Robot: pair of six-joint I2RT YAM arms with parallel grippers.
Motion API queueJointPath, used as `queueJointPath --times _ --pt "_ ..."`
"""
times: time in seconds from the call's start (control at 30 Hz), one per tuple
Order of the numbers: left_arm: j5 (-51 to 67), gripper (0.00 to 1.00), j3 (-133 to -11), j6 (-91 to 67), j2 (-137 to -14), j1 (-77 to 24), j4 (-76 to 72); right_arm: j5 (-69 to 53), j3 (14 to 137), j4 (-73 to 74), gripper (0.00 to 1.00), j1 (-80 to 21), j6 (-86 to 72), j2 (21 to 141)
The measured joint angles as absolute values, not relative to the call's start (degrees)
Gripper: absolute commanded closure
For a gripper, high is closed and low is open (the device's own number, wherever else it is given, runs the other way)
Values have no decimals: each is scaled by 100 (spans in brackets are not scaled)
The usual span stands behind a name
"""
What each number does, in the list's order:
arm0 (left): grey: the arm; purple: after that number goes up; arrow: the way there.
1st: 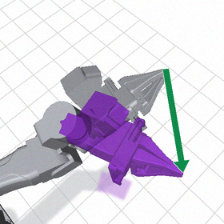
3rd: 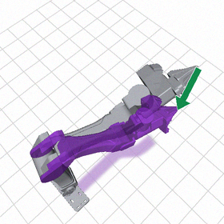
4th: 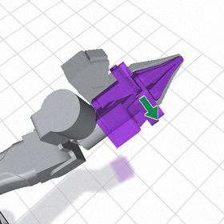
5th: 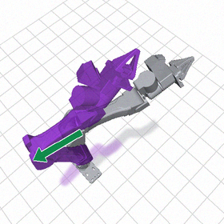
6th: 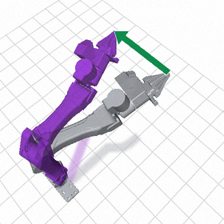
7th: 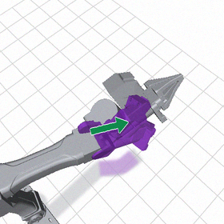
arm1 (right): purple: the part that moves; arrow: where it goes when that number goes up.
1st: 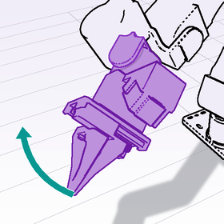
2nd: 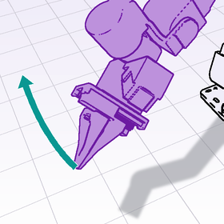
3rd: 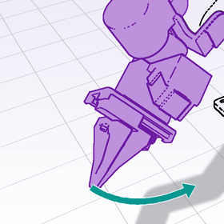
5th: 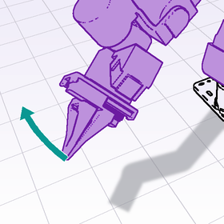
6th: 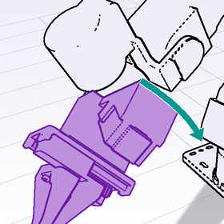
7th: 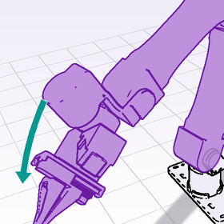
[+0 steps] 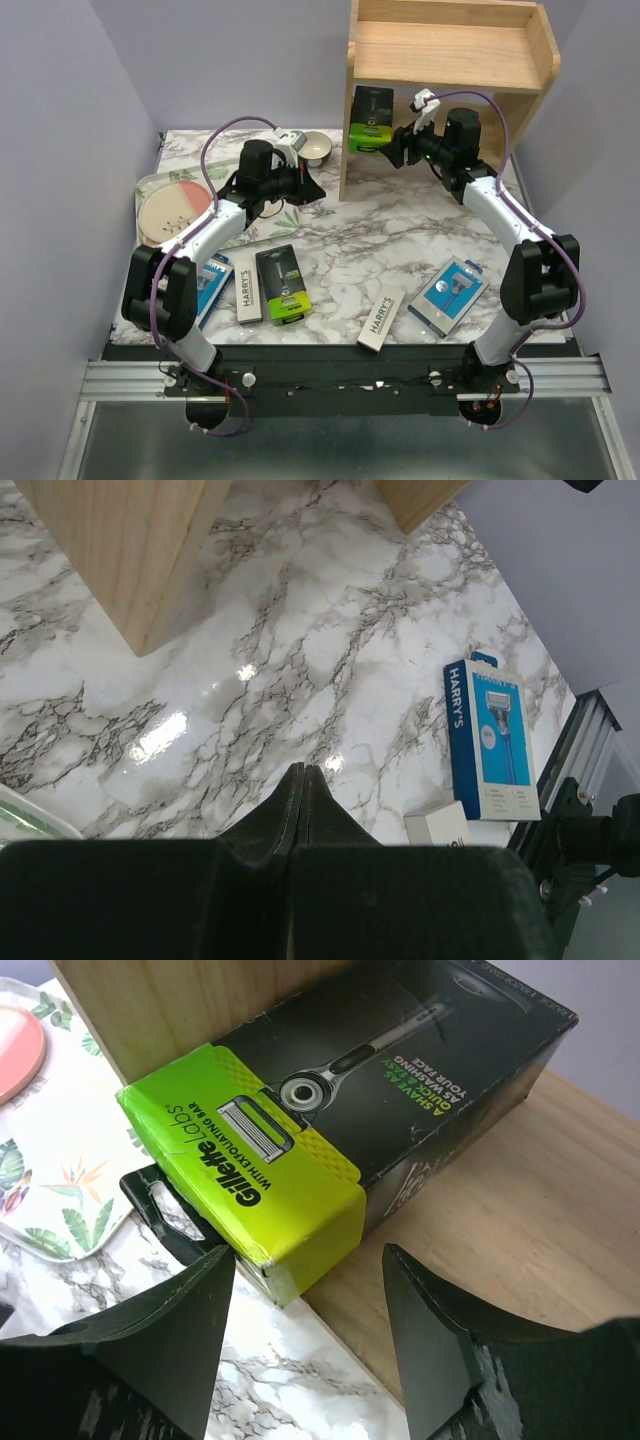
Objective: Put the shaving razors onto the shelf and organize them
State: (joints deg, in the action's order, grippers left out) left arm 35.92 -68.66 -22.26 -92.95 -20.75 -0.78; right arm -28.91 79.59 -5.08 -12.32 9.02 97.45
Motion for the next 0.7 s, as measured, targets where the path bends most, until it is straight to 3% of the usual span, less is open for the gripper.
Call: queueJointPath --times 0.17,0.33,0.53,0.7 --pt "3385 72 -6716 -2211 -9177 -2075 -10 -2676 7902 -513 23 -1249 906 9682" --pt "3186 52 -6353 -2171 -8718 -2045 266 -2410 7218 -403 22 -1317 904 8862" --pt "3183 50 -6003 -2355 -8423 -1802 357 -2377 6820 -5 16 -1343 1011 7708" --pt "3194 48 -5867 -2338 -8447 -1645 499 -2460 6851 21 16 -1345 1481 7780"
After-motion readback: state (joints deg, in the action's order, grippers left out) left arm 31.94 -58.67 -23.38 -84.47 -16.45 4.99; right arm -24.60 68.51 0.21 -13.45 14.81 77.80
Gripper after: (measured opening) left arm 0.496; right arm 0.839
